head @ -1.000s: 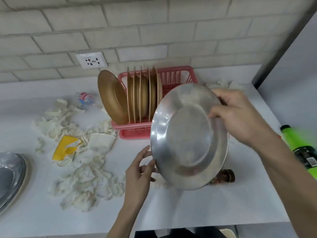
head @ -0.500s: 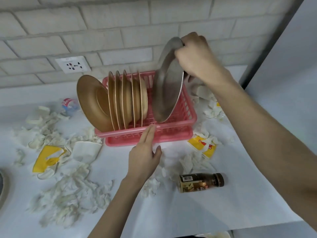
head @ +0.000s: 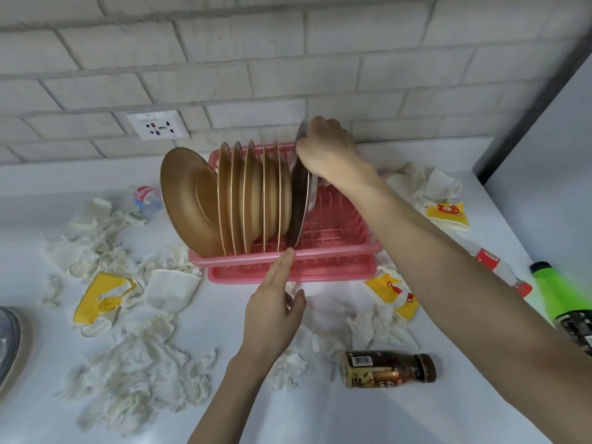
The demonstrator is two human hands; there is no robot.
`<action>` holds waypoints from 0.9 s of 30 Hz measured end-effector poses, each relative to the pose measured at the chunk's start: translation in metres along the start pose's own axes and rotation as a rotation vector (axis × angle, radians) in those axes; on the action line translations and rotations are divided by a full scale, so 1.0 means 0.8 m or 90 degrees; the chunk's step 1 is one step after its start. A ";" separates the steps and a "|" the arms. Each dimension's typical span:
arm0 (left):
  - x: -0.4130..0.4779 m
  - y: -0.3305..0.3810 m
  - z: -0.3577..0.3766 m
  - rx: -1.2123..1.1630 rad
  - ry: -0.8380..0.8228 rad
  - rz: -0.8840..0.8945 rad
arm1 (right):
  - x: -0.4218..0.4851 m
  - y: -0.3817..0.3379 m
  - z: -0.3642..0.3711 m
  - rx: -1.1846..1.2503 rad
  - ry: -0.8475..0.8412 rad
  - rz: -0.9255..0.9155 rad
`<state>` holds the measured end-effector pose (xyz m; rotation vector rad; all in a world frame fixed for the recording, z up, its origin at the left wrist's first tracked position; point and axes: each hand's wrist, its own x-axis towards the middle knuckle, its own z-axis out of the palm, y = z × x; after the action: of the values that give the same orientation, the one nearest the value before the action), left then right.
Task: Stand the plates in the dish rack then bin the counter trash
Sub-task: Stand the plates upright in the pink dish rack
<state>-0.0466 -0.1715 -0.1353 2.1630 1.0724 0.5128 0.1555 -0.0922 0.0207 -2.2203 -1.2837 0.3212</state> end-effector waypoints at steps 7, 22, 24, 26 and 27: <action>0.002 -0.004 0.003 -0.042 0.015 -0.008 | 0.004 -0.006 0.020 -0.016 0.002 -0.014; 0.000 -0.006 0.001 -0.084 0.026 -0.015 | 0.007 -0.009 0.039 -0.016 0.008 -0.050; -0.001 -0.007 0.001 -0.084 0.024 -0.020 | 0.007 -0.009 0.040 -0.015 0.010 -0.046; -0.001 -0.008 0.000 -0.088 0.023 -0.024 | 0.007 -0.008 0.041 -0.025 0.010 -0.058; -0.001 -0.008 0.000 -0.090 0.023 -0.027 | 0.006 -0.008 0.042 -0.037 0.007 -0.064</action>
<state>-0.0508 -0.1695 -0.1397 2.0118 1.0662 0.5918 0.1381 -0.0739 -0.0027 -2.1929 -1.4094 0.2363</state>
